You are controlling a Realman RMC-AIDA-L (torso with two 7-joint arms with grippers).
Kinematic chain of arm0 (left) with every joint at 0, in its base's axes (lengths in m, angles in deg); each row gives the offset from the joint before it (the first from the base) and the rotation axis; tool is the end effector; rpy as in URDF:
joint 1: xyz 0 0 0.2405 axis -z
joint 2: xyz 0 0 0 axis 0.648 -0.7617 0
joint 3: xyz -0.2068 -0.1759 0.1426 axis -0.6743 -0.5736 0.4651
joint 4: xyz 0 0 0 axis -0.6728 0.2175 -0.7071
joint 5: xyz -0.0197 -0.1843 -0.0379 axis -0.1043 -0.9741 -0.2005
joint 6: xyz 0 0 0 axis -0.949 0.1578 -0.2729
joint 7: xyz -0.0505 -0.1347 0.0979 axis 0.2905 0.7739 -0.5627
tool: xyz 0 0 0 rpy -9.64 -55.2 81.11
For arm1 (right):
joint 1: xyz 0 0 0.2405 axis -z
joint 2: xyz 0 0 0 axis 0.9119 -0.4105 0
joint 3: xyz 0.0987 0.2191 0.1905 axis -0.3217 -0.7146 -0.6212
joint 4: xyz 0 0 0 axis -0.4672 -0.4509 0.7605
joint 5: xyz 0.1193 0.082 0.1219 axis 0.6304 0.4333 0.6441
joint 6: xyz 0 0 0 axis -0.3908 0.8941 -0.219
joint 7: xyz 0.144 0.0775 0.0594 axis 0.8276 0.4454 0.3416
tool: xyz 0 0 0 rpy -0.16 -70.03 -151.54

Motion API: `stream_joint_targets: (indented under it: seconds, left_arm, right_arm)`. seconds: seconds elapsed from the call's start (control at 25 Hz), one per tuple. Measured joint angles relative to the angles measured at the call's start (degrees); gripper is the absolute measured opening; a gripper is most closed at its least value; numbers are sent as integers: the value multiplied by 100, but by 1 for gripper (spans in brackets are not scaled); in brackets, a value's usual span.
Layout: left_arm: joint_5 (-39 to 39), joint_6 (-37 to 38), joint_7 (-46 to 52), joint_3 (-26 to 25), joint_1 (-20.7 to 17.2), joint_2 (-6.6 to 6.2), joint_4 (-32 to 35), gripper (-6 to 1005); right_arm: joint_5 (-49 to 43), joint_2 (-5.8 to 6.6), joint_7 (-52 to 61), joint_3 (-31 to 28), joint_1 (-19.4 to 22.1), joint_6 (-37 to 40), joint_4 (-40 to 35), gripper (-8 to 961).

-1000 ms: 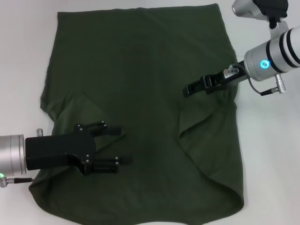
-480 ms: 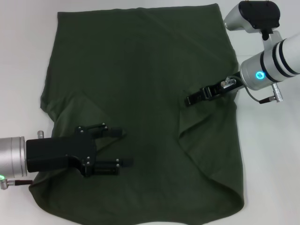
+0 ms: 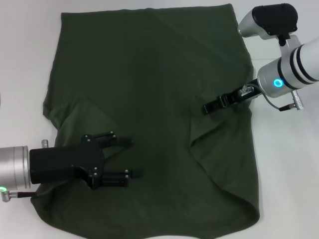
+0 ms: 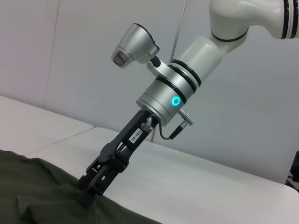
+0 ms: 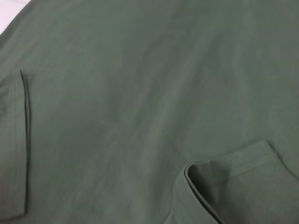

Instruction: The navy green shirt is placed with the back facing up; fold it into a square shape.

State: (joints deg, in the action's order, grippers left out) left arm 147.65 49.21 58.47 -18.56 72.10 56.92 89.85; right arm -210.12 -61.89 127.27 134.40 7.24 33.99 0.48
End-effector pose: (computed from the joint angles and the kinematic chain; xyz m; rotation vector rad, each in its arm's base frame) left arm -0.2636 0.3258 -0.0591 -2.8221 -0.5033 -0.8406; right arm 0.2345 0.4892 -0.0666 -2.3336 1.2392 -0.1150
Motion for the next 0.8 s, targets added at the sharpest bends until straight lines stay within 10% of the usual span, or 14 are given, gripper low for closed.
stream_joint_targets:
  seconds: [0.8]
  left_arm:
    - [-4,-1,-1,-18,29,-7,1,880]
  right_arm:
    - [4,-231,-175,124,57,-480,228,891]
